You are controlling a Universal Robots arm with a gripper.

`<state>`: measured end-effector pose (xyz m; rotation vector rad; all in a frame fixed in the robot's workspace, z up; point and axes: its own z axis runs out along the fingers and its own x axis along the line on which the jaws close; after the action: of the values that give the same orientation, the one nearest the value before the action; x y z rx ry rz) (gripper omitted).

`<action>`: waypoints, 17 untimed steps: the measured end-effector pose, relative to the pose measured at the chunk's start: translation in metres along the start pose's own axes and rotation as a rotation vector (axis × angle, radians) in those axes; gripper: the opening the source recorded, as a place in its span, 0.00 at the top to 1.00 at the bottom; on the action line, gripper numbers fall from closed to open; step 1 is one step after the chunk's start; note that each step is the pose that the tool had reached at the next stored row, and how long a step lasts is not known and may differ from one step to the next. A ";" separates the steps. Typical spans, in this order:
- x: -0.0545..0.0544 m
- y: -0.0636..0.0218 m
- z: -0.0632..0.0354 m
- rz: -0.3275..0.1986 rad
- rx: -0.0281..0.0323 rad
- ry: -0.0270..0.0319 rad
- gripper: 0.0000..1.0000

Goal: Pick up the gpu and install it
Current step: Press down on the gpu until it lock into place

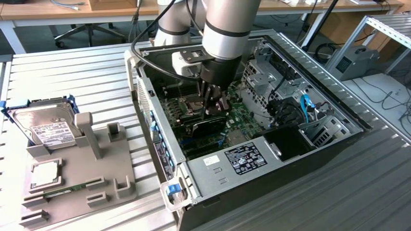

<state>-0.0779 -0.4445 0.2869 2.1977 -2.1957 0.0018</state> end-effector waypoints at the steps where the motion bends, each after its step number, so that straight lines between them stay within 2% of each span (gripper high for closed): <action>1: 0.000 0.0013 0.0002 0.000 0.0000 -0.0001 0.89; 7: 0.000 0.0167 0.0058 0.000 0.0001 -0.0001 0.89; 17: -0.001 0.0246 0.0183 0.000 -0.0003 0.0006 0.89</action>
<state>-0.1029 -0.4441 0.2692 2.1972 -2.1953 0.0023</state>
